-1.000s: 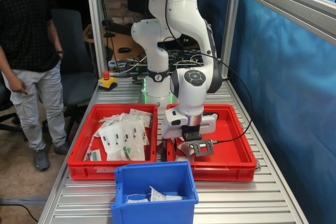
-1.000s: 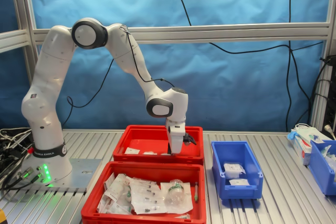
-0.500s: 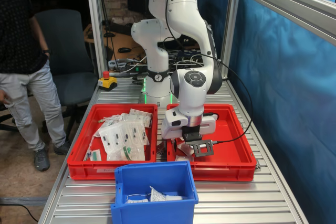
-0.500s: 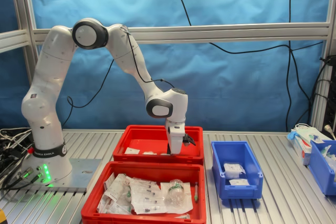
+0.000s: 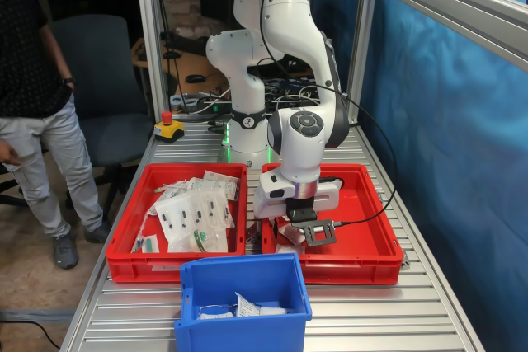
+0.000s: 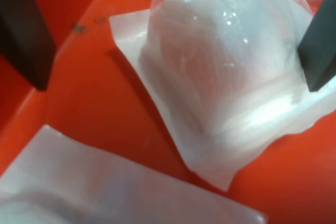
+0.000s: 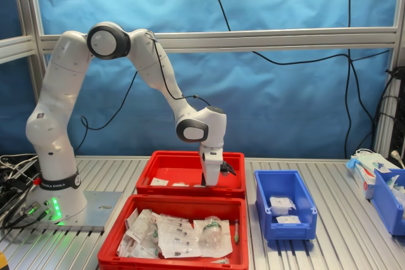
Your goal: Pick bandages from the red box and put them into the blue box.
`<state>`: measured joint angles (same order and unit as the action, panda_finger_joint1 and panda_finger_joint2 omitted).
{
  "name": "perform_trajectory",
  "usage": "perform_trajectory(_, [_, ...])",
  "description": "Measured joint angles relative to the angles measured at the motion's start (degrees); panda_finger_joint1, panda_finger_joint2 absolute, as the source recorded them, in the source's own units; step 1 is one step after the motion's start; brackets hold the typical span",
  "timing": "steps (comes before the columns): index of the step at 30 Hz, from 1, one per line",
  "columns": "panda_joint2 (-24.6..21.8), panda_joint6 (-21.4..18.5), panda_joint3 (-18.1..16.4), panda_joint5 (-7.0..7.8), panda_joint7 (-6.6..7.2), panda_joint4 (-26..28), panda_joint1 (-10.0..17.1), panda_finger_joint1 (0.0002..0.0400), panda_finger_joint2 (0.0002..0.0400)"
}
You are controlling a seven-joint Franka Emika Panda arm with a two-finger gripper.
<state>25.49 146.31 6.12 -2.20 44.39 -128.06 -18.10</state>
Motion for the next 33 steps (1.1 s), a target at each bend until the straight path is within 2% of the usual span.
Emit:
perform_trajectory(5, [0.0,0.0,0.0,0.0,0.0,0.0,0.0,0.04,0.04])
perform_trajectory(6, [0.0,0.0,0.0,0.0,0.0,-0.1,0.0,0.0361,0.0361])
perform_trajectory(10, [0.0,0.0,0.0,0.0,0.0,-0.1,0.0,0.0361,0.0361])
perform_trajectory(11, [0.0,0.0,0.0,0.0,0.0,-0.2,0.0,0.0311,0.0311])
perform_trajectory(15, [0.0,0.0,0.0,0.0,0.0,-0.2,0.0,0.0311,0.0311])
perform_trajectory(16, [0.0,0.0,0.0,0.0,0.0,-0.2,0.0,0.0261,0.0261])
perform_trajectory(20, [0.0,0.0,0.0,0.0,0.0,-0.2,0.0,0.0261,0.0261])
perform_trajectory(21, [0.0,0.0,0.0,0.0,0.0,-0.2,0.0,0.0211,0.0211])
perform_trajectory(25, [0.0,0.0,0.0,0.0,0.0,-0.2,0.0,0.0211,0.0211])
perform_trajectory(26, [0.0,0.0,0.0,0.0,0.0,-0.2,0.0,0.0161,0.0161])
perform_trajectory(30, [0.0,0.0,0.0,0.0,0.0,-0.2,0.0,0.0161,0.0161])
perform_trajectory(31, [0.0,0.0,0.0,0.0,0.0,-0.2,0.0,0.0111,0.0111])
perform_trajectory(33, [0.0,0.0,0.0,0.0,0.0,-0.2,0.0,0.0111,0.0111])
